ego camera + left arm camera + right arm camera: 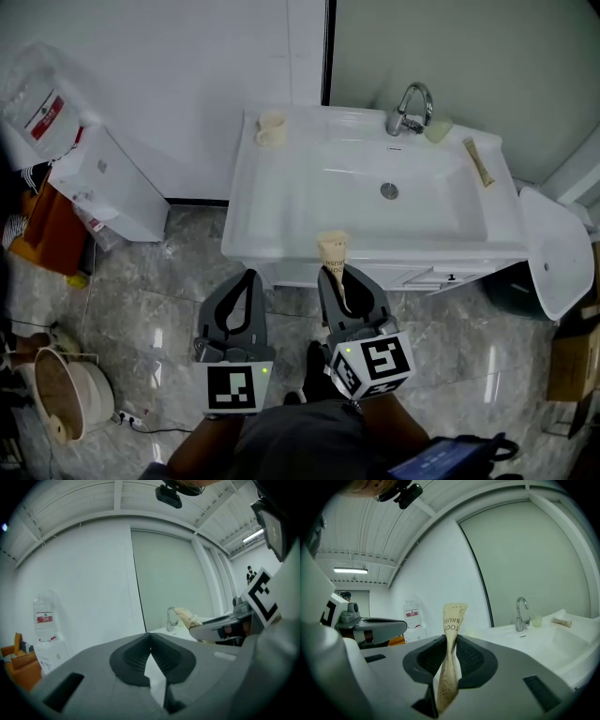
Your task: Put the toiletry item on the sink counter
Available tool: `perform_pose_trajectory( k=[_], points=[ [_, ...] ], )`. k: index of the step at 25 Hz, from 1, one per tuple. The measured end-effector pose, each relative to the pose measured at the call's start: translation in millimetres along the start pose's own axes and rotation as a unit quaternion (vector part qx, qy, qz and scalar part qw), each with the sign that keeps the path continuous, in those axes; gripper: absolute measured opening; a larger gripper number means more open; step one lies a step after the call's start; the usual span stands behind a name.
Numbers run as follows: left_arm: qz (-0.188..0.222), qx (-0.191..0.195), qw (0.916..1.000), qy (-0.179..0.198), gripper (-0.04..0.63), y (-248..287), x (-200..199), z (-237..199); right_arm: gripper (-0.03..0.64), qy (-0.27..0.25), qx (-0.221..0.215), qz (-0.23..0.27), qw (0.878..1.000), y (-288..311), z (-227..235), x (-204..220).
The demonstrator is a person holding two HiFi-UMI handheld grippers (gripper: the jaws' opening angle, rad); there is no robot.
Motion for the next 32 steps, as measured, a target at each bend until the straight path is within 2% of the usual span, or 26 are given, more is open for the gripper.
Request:
perform_pose_trajectory(
  k=[5, 12, 16, 25, 32],
  points=[
    [0.012, -0.018, 0.9997, 0.011, 0.012, 25.1, -23.8, -4.5, 0.066, -0.006, -0.020, 0.020, 1.000, 24.3, 19.8, -26.4],
    [0.048, -0.049, 0.9972, 0.028, 0.012, 42.4, -49.8, -7.2, 0.066, -0.022, -0.039, 0.054, 0.997, 46.7, 37.6, -59.1],
    [0.058, -0.065, 0.9960, 0.019, 0.012, 44.4, -52.4, -13.7, 0.066, -0.040, -0.051, 0.067, 0.996, 56.2, 39.1, -71.4],
    [0.049, -0.083, 0.9953, -0.001, 0.012, 53.8, -44.8, -45.5, 0.066, -0.056, -0.060, 0.058, 0.995, 87.5, 28.4, -79.1],
    [0.033, -0.077, 0.9964, -0.016, 0.012, 85.1, -29.9, -79.0, 0.066, -0.053, -0.053, 0.031, 0.997, 131.1, 26.5, -69.9]
  ],
)
Point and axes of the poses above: the fingertips, and each gripper's own axes: y forward along the fingers, z to its right, x out of its underside, the point moved 8 cm from there along -y, backward along the fingers, and after that the axes turned 5 degrees about -z, right-handed, at the moved point
